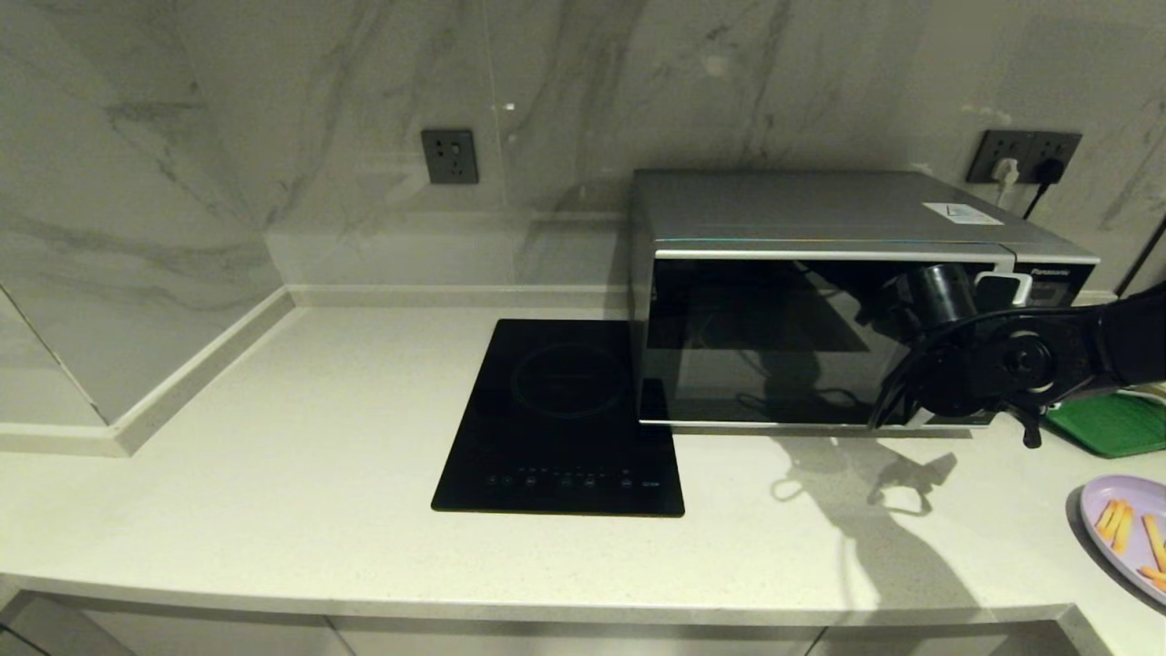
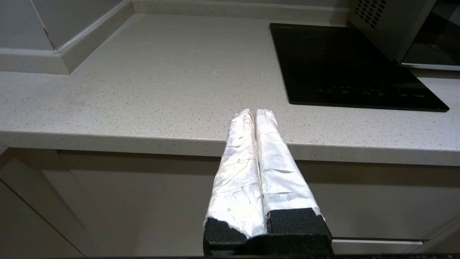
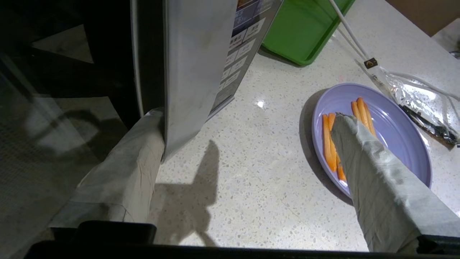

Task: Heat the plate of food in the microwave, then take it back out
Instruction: Open the microwave oven

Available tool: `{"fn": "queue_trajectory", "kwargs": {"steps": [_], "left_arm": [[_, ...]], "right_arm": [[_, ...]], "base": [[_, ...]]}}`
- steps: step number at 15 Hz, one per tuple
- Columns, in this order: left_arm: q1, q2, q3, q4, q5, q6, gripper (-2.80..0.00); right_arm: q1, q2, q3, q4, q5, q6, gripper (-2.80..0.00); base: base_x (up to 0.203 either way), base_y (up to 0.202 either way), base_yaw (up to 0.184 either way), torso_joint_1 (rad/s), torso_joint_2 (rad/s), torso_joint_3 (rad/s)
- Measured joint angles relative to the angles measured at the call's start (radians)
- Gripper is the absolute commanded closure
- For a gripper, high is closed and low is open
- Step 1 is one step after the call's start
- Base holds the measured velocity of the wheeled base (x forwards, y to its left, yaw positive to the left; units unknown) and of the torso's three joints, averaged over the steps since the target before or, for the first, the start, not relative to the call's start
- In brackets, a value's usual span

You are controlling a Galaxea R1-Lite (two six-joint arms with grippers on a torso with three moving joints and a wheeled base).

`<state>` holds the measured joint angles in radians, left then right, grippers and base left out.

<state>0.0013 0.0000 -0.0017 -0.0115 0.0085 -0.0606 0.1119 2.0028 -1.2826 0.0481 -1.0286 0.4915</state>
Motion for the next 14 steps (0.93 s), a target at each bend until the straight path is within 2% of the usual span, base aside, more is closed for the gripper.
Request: {"fn": "queue_trajectory", "kwargs": {"steps": [3, 9, 14], "left_arm": [[0.000, 0.000, 0.000, 0.000, 0.000, 0.000, 0.00], [0.000, 0.000, 0.000, 0.000, 0.000, 0.000, 0.00], [0.001, 0.000, 0.000, 0.000, 0.000, 0.000, 0.00]], "right_arm": [[-0.015, 0.003, -0.006, 0.002, -0.029, 0.026, -2.80], [-0.015, -0.014, 0.030, -0.001, -0.029, 0.047, -2.80], [0.063, -0.124, 0.182, 0.015, -0.024, 0.069, -2.80]], "base": [[0.000, 0.000, 0.000, 0.000, 0.00, 0.000], [0.000, 0.000, 0.000, 0.000, 0.00, 0.000], [0.000, 0.000, 0.000, 0.000, 0.00, 0.000]]}}
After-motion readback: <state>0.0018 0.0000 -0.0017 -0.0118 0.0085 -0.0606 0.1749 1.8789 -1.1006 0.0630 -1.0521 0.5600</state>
